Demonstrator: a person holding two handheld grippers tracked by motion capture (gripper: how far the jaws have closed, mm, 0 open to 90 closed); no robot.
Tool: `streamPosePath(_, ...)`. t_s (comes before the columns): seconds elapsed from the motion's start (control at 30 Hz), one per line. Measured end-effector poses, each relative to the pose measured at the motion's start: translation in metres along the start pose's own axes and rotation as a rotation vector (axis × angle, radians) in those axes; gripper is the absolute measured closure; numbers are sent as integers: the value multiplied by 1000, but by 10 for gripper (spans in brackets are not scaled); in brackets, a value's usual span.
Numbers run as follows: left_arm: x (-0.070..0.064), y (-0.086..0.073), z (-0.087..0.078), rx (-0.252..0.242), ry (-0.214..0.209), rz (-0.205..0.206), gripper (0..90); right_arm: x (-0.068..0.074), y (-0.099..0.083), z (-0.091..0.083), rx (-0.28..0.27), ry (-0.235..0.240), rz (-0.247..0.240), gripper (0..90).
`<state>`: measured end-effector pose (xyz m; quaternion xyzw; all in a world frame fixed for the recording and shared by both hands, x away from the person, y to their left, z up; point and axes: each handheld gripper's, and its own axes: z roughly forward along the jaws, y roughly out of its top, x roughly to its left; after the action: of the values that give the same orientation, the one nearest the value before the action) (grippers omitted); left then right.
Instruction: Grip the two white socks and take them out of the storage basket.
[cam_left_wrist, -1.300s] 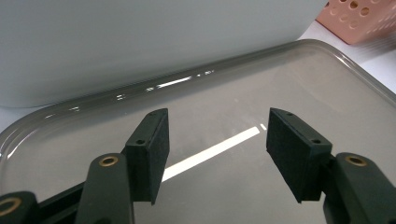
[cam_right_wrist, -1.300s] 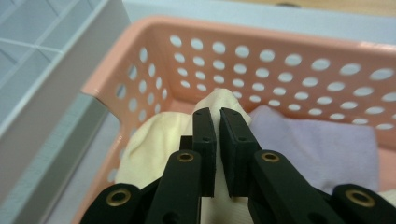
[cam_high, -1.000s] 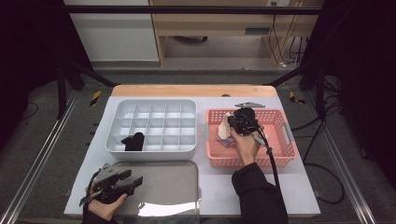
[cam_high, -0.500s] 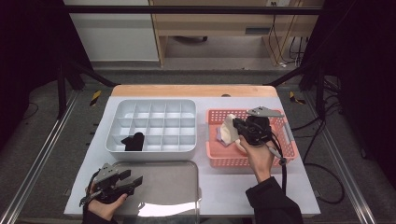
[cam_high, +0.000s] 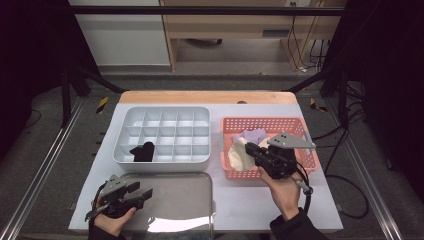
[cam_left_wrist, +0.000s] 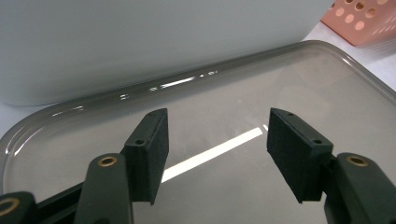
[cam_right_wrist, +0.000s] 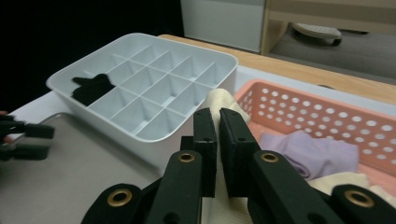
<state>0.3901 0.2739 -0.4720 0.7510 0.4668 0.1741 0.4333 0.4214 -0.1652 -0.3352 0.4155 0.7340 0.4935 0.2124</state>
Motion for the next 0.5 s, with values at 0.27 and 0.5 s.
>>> streamPosePath(0.27, 0, 0, 0, -1, 3, -1, 381, 15, -18, -11, 14, 71, -16, 856)
streamPosePath(0.5, 0, 0, -1, -5, 3, -2, 380, 23, -40, -10, 54, 116, -10, 856)
